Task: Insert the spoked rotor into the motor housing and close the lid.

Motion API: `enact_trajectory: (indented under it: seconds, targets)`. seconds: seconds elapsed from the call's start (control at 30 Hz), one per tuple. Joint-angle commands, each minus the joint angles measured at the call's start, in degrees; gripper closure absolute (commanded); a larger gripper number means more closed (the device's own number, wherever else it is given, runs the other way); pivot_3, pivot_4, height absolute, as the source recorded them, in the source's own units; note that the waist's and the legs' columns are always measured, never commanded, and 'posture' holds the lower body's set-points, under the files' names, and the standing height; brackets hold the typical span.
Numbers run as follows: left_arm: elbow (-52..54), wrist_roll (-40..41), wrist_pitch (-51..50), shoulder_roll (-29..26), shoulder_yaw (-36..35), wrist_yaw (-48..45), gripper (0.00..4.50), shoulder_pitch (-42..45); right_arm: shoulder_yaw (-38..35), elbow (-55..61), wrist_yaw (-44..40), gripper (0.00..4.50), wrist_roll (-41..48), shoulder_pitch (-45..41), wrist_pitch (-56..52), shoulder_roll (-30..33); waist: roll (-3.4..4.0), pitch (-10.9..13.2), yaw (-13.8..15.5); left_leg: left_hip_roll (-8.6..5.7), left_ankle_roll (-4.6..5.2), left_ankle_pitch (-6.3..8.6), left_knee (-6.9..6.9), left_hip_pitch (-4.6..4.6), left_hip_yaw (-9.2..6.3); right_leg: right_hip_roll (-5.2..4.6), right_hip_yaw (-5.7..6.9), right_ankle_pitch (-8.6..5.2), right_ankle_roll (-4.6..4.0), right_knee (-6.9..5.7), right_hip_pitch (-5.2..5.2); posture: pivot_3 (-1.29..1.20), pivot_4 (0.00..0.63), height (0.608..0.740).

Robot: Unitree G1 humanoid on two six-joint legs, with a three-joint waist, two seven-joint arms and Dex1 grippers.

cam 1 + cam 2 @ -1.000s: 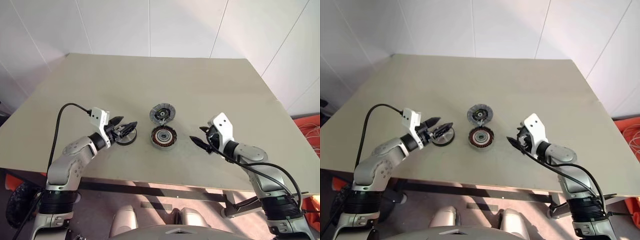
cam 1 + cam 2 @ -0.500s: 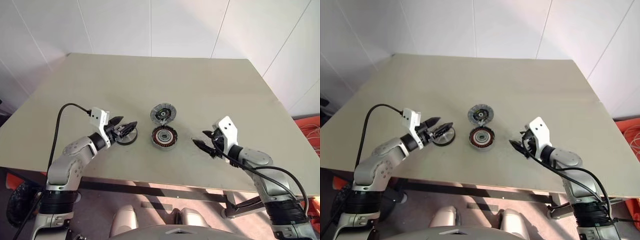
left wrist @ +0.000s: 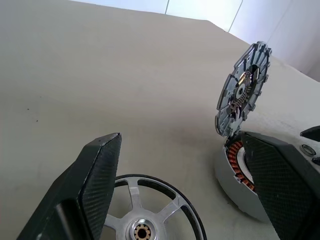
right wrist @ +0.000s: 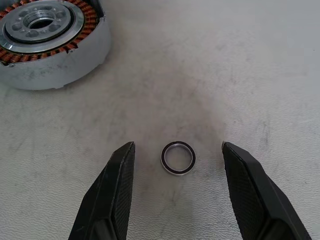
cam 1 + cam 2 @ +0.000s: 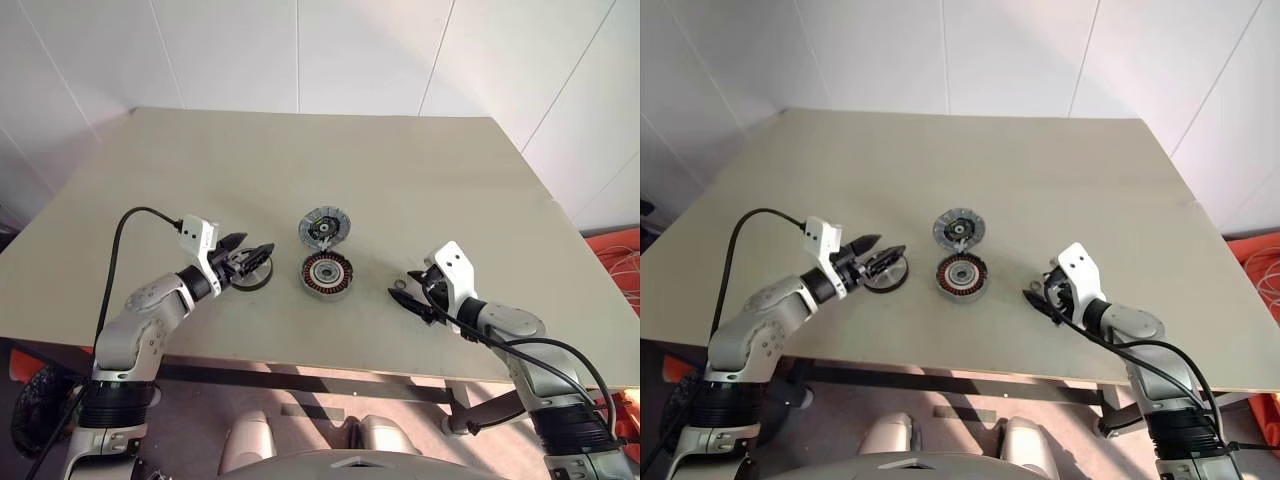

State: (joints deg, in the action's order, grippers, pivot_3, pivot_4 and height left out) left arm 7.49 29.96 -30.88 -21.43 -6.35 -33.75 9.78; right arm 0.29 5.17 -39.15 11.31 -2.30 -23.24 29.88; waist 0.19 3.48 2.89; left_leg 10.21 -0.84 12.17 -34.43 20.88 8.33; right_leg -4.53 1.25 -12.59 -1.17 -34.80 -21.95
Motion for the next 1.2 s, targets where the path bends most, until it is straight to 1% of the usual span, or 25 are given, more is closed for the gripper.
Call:
enact_trajectory:
  seconds: [0.03, 0.13, 0.2, 0.3, 0.37, 0.43, 0.73, 0.87, 1.0, 1.2]
  targets:
    - [0.3, -0.5, 2.0, -0.3, -0.5, -0.9, 0.41, -0.3, -0.4, 0.1, -0.1, 1.39, 0.2, -0.5, 1.2, 0.0, 0.00, 0.0, 0.0, 0.00, 0.00, 0.00, 0.00, 0.00, 0.00, 0.00, 0.00, 0.00, 0.00, 0.00, 0.00, 0.00, 0.000, 0.740]
    - [0.2, -0.5, 2.2, -0.4, -0.4, -0.9, 0.41, -0.3, -0.5, -0.1, 0.0, 1.39, 0.3, -0.3, 1.1, -0.1, 0.00, 0.0, 0.0, 0.01, 0.00, 0.00, 0.00, 0.00, 0.00, 0.00, 0.00, 0.00, 0.00, 0.00, 0.00, 0.00, 0.000, 0.740]
    - [0.3, -0.5, 2.2, -0.4, -0.5, -0.9, 0.38, -0.2, -0.5, -0.3, 0.1, 1.78, 0.4, -0.2, 1.0, -0.1, 0.00, 0.0, 0.0, 0.00, 0.00, 0.00, 0.00, -0.01, 0.00, 0.00, 0.00, 0.00, 0.00, 0.00, 0.00, 0.00, 0.000, 0.740]
    - [0.6, -0.5, 1.9, -0.5, -0.3, -0.7, 0.38, 0.1, -0.6, -0.4, 0.0, 2.63, 0.5, 0.1, 1.0, -0.2, 0.00, 0.0, 0.0, 0.00, 0.00, 0.00, 0.00, -0.01, 0.00, 0.00, 0.00, 0.00, 0.00, 0.00, 0.00, 0.00, 0.000, 0.740]
    - [0.7, -0.5, 1.6, -0.5, -0.3, -0.5, 0.38, 0.4, -0.6, -0.5, 0.1, 3.39, 0.5, 0.0, 1.0, -0.2, 0.00, 0.0, 0.0, 0.01, 0.00, 0.00, 0.00, -0.01, 0.00, 0.00, 0.00, 0.00, 0.00, 0.00, 0.00, 0.00, 0.000, 0.740]
    - [0.9, -0.4, 1.3, -0.6, -0.4, -0.3, 0.38, 0.8, -0.5, -0.6, 0.2, 3.95, 0.3, -0.1, 1.1, -0.2, 0.00, 0.0, 0.0, 0.01, 0.00, 0.00, 0.00, -0.01, 0.00, 0.00, 0.00, 0.00, 0.00, 0.00, 0.00, 0.00, 0.000, 0.740]
    - [1.8, -0.1, 0.3, -0.5, -0.4, 0.2, 0.38, 1.3, -0.6, -0.2, 0.6, 3.94, 0.2, -1.4, 1.4, -0.4, 0.00, 0.0, 0.0, 0.00, 0.00, 0.00, 0.00, -0.01, 0.00, 0.00, 0.00, 0.00, 0.00, 0.00, 0.01, 0.00, 0.000, 0.740]
    - [2.5, 0.1, -0.4, -0.5, -0.4, 0.7, 0.38, 1.4, -1.3, 5.3, 1.7, 3.94, 3.8, -6.3, -3.5, -2.6, 0.01, 0.0, -0.4, 0.01, -0.01, -0.01, 0.00, -0.02, 0.01, 0.00, 0.00, 0.00, -0.01, -0.03, -0.01, 0.00, 0.000, 0.740]
    - [2.4, -0.1, -0.5, -0.5, -0.2, 0.8, 0.38, 1.7, 2.8, 5.9, 2.9, 3.94, 2.3, -9.6, -5.4, -5.3, 0.01, 0.0, -0.3, 0.10, -0.06, -0.03, 0.00, -0.05, 0.01, 0.08, 0.00, 0.01, -0.02, -0.06, -0.01, 0.00, 0.000, 0.740]
    - [2.6, 0.5, -2.2, -0.3, -1.2, 2.7, 0.38, 2.5, 7.0, 2.5, 5.2, 3.94, -0.4, -13.8, -6.6, -8.6, 0.01, 0.0, 0.1, 0.08, -0.21, -0.12, 0.00, 0.10, 0.01, 0.08, 0.02, 0.00, -0.06, -0.03, -0.10, 0.00, 0.000, 0.740]
